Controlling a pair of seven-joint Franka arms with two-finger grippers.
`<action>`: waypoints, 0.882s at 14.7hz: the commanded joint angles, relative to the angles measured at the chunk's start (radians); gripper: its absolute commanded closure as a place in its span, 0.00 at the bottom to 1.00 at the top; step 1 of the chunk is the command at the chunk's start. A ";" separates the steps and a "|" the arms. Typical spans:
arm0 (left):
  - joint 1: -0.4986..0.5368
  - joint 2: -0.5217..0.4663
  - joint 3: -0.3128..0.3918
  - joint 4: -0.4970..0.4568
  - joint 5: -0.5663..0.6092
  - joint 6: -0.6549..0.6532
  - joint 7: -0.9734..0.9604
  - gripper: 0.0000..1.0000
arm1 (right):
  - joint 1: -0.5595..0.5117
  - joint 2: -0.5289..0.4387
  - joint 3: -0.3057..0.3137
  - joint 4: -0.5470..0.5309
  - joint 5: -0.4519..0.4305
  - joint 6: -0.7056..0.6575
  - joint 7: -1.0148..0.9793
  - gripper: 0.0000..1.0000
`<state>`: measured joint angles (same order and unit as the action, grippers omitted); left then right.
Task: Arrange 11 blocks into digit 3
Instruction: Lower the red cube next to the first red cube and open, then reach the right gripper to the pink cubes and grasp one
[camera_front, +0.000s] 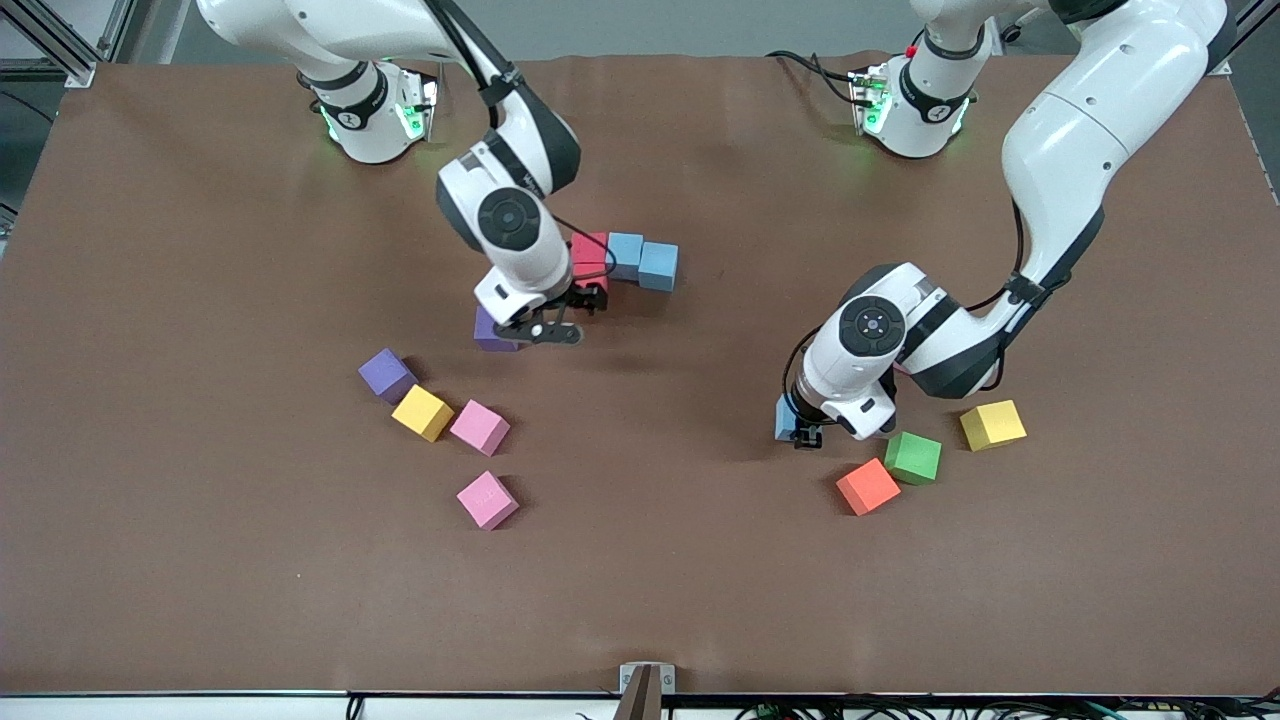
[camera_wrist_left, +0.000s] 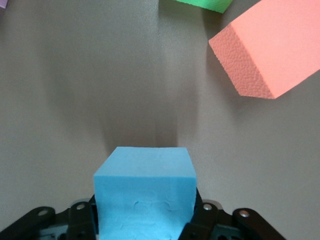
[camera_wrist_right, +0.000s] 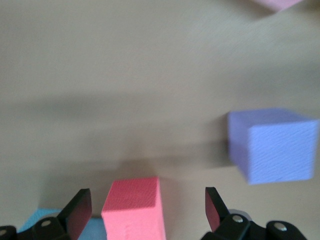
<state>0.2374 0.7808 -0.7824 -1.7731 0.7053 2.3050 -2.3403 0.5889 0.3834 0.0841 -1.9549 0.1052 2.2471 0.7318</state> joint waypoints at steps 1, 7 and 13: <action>-0.013 0.015 0.011 0.023 0.000 0.007 0.019 0.45 | -0.067 -0.031 -0.010 0.002 0.002 -0.026 -0.006 0.00; -0.018 0.015 0.012 0.023 0.000 0.010 0.018 0.45 | -0.107 -0.077 -0.145 0.004 -0.004 -0.040 -0.003 0.00; -0.018 0.015 0.012 0.023 0.000 0.010 0.019 0.45 | -0.132 -0.067 -0.176 0.004 -0.004 -0.028 -0.002 0.00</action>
<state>0.2322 0.7828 -0.7777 -1.7729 0.7053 2.3127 -2.3399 0.4788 0.3311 -0.0948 -1.9346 0.1033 2.2154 0.7256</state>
